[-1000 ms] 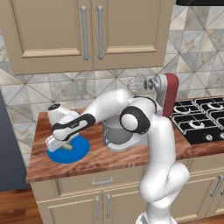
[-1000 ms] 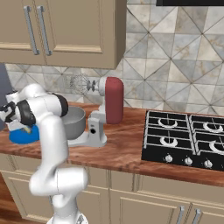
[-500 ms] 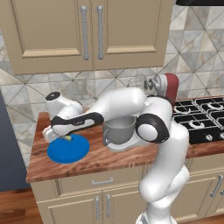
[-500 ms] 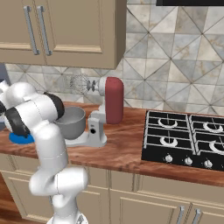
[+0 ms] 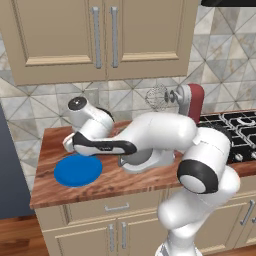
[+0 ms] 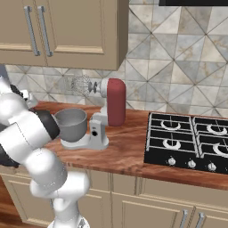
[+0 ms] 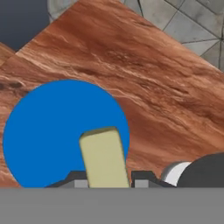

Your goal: Add butter and sugar cubes to the stand mixer bowl and then turn on the stand mixer to begin making frosting.

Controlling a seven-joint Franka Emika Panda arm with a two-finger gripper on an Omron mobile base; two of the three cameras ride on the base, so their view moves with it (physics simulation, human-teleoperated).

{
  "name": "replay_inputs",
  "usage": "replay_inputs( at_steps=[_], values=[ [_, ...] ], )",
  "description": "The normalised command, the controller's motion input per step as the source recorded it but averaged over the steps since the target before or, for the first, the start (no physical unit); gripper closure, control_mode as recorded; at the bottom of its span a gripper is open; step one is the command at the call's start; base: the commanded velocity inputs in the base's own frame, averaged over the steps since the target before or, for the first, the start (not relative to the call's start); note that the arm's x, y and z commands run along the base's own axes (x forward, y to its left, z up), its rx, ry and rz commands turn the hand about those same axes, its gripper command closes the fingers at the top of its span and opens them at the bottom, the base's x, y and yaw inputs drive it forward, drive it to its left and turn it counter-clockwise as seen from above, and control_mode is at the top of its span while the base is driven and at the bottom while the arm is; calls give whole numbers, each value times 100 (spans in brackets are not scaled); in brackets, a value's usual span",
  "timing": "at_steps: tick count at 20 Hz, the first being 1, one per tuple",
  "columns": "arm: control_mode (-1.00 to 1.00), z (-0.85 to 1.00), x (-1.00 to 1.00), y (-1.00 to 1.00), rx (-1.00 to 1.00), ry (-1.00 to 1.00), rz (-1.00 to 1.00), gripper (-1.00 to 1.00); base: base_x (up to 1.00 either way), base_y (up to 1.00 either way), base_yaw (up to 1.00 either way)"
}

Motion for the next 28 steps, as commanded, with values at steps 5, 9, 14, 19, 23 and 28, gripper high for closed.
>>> replay_inputs(
  at_steps=[5, 9, 14, 19, 23, 28],
  values=[
    [-100, 28, 16, -73, 0, 0, -5, 100, 0, 0, 0],
    [-100, 29, 22, -74, 0, 0, -4, 100, 0, 0, 0],
    [-100, 16, 21, -72, 0, 0, -3, 100, 0, 0, 0],
    [-100, 4, 5, -69, 0, 0, -3, 100, 0, 0, 0],
    [-100, 0, 0, -64, 0, 0, -2, 100, 0, 0, 0],
    [-100, -7, 4, -45, 0, 4, -1, 100, 0, 0, 0]
  ],
)
